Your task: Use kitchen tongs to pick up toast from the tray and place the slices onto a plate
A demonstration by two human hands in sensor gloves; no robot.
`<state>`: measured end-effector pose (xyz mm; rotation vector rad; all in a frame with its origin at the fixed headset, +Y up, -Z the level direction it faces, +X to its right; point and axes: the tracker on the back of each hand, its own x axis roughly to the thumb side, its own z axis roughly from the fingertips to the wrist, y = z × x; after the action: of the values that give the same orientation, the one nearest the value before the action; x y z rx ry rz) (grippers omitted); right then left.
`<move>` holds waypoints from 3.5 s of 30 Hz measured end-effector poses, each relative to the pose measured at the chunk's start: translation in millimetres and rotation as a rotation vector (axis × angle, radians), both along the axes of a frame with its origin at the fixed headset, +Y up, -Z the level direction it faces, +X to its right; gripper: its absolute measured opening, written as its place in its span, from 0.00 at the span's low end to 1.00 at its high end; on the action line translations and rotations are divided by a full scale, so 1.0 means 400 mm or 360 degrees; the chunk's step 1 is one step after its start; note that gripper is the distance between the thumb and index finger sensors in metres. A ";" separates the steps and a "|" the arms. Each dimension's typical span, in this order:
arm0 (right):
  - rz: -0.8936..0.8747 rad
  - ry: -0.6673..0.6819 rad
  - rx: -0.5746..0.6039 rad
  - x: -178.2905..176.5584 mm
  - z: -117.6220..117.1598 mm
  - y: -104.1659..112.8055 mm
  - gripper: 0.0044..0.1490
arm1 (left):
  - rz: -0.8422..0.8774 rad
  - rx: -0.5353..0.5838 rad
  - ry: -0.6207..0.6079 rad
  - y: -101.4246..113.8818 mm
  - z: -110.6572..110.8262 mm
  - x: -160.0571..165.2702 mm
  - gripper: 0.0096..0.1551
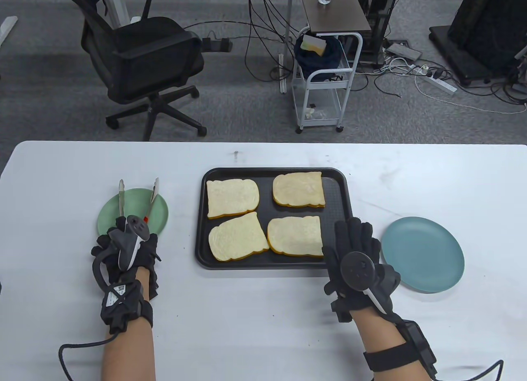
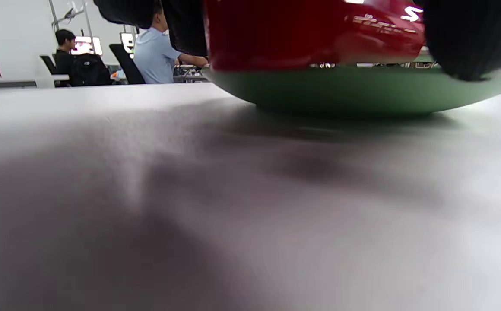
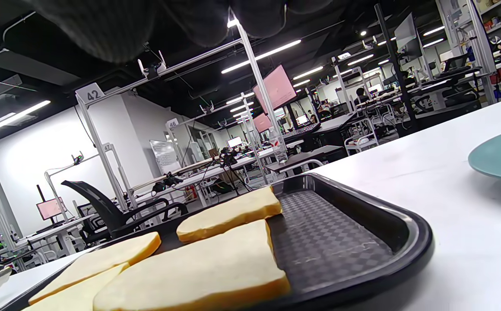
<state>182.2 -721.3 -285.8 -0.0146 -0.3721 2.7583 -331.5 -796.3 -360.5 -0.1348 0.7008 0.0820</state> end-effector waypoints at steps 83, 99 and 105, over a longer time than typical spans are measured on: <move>-0.1267 -0.1103 -0.0815 0.713 -0.101 -0.015 0.22 | 0.1117 0.0965 -0.0579 0.265 0.294 0.281 0.55; -0.2484 -0.0202 -0.0179 0.329 -0.048 0.042 0.30 | 0.1188 0.0846 -0.0571 0.225 0.271 0.278 0.55; -0.2742 -0.0219 -0.0241 0.291 -0.041 -0.070 0.32 | 0.1241 0.0712 -0.0590 0.184 0.248 0.289 0.54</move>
<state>298.8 -749.2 -302.0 -0.3666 -0.0568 1.0638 -216.0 -722.5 -261.4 0.0151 0.2143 0.9317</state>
